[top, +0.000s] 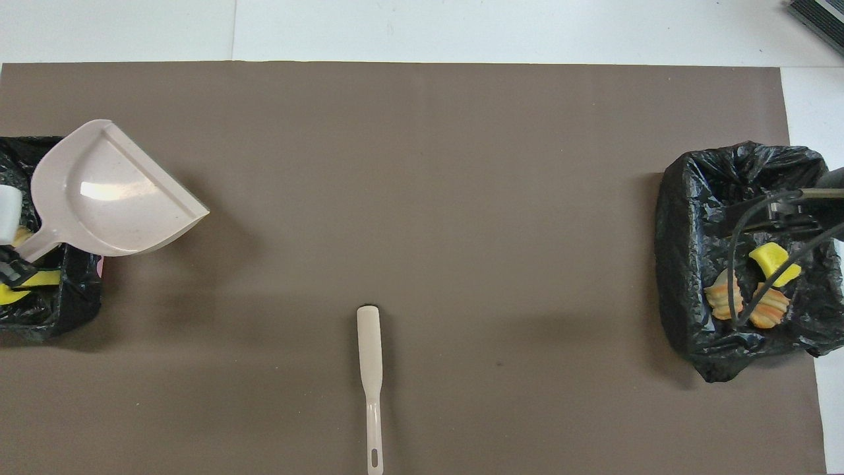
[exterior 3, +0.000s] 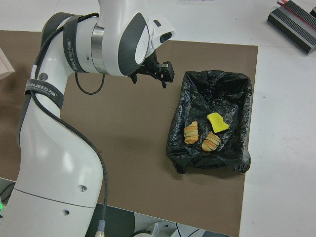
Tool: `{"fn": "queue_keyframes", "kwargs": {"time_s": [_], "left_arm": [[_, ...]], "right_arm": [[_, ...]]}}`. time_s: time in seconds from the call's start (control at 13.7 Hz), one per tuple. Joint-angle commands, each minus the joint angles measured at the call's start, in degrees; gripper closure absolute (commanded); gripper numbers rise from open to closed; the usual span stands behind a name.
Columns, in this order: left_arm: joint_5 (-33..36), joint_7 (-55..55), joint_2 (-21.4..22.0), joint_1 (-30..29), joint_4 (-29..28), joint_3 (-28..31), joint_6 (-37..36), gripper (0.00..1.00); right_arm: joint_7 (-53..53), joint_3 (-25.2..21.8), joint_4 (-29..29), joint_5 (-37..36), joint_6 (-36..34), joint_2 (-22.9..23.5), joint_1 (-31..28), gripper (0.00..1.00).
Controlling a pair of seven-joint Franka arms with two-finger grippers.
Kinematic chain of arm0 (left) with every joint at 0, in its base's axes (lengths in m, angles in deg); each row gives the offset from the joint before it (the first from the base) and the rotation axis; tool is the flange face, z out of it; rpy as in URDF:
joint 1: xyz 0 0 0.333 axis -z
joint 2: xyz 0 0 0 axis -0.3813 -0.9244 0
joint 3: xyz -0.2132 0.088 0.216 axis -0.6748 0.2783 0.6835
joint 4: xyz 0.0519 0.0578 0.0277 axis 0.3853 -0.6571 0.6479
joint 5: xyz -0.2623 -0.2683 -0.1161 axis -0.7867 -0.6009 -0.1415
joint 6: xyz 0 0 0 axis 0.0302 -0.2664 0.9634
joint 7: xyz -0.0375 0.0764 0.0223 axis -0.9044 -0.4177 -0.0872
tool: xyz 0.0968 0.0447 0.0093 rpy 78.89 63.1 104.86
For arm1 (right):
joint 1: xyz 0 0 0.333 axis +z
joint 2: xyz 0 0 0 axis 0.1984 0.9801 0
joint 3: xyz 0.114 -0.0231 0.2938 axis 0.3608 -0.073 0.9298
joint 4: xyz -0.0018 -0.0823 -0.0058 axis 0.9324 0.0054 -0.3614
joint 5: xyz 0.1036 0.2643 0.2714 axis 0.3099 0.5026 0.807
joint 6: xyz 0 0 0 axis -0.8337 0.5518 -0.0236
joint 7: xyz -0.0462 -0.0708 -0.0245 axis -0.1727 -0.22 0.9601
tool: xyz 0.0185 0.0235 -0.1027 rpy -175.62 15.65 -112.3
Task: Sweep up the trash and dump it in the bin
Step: 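Carry the empty dustpan back to the table center and release it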
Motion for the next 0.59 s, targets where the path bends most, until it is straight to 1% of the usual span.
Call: {"fn": "queue_keyframes", "kwargs": {"time_s": [0.0, 0.15, 0.22, 0.37, 0.51], "left_arm": [[-3.8, 11.8, 1.1, 0.4, -0.6, -5.4, 0.3, 1.0], [-5.3, 20.4, -0.1, 0.5, -0.1, -9.0, 1.9, 1.0], [-6.6, 24.8, -1.7, 0.4, 0.6, -11.8, 2.9, 1.0], [-6.9, 35.5, -5.8, 0.4, 1.9, -17.1, 6.4, 1.0], [-7.0, 44.8, -8.4, 0.3, 2.0, -21.4, 10.5, 1.0]], "right_arm": [[-1.2, 0.4, 4.1, 0.3, 1.3, -2.9, 0.1, 0.0], [-0.6, 0.4, 6.4, -0.2, 6.6, -3.8, 0.0, 0.0], [-0.6, 0.4, 6.4, -0.2, 7.5, -3.7, 0.0, 0.0], [-0.7, 0.4, 6.2, -0.2, 7.8, -3.4, 0.0, 0.0], [-0.8, 0.4, 4.7, 0.0, 7.1, -2.6, -0.3, 0.0]]}}
